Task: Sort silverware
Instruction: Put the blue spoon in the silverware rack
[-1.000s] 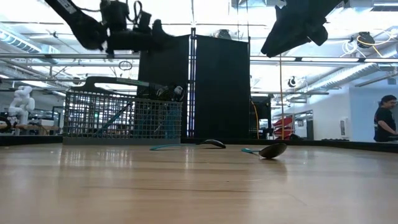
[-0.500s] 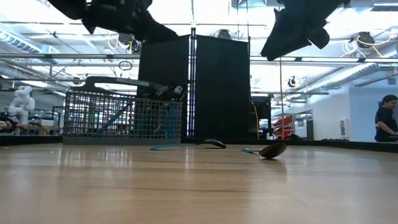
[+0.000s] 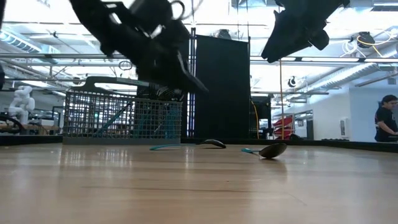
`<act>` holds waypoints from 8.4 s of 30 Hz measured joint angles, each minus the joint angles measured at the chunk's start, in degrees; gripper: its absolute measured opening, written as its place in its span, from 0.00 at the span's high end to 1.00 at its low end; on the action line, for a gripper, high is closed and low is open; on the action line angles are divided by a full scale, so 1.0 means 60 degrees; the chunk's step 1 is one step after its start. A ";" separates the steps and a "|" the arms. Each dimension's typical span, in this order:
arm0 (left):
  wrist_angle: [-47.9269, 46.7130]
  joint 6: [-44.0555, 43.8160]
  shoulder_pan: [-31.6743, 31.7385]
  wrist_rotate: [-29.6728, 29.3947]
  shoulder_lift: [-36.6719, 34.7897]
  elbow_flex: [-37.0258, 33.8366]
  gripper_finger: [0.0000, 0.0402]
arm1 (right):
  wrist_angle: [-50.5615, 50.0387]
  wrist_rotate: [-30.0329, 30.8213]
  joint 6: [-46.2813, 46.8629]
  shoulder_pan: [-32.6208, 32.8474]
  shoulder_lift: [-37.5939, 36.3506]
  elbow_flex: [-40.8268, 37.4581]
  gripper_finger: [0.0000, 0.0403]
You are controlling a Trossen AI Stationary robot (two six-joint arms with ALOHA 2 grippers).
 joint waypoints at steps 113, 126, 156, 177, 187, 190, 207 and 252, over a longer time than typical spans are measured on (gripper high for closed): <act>0.7566 -0.4223 0.6527 0.0787 0.0422 -0.0611 1.00 | -0.0047 0.2046 -0.0954 0.2048 -0.0750 0.0000 0.76; 0.7747 -0.4336 0.6527 0.1303 0.0533 -0.0603 0.98 | -0.0021 0.2009 -0.1239 0.2036 -0.0750 0.0000 0.76; 0.2078 -0.1449 0.4654 0.2103 -0.2153 -0.0618 0.84 | -0.0013 0.1787 -0.1230 0.2036 -0.0750 0.0000 0.76; -0.1945 -0.2912 0.2068 -0.0239 0.1658 0.1130 0.83 | 0.0501 0.1466 -0.1179 0.2004 -0.0747 0.0000 0.76; -0.2884 -0.3320 0.2061 -0.0512 0.2678 0.2118 0.83 | 0.0365 0.1251 -0.1226 0.2004 -0.0747 0.0000 0.76; -0.2899 -0.3431 0.2061 -0.0984 0.2849 0.2122 0.83 | 0.0355 0.1252 -0.1228 0.2004 -0.0747 0.0000 0.76; -0.2438 -0.3899 0.2017 -0.0539 0.2135 0.2083 0.98 | 0.0417 0.1259 -0.1188 0.2004 -0.0747 0.0000 0.76; 0.7853 -0.3373 0.6553 0.1587 0.0650 0.0112 1.00 | 0.0515 0.1536 -0.1982 0.1370 -0.0280 -0.0080 0.76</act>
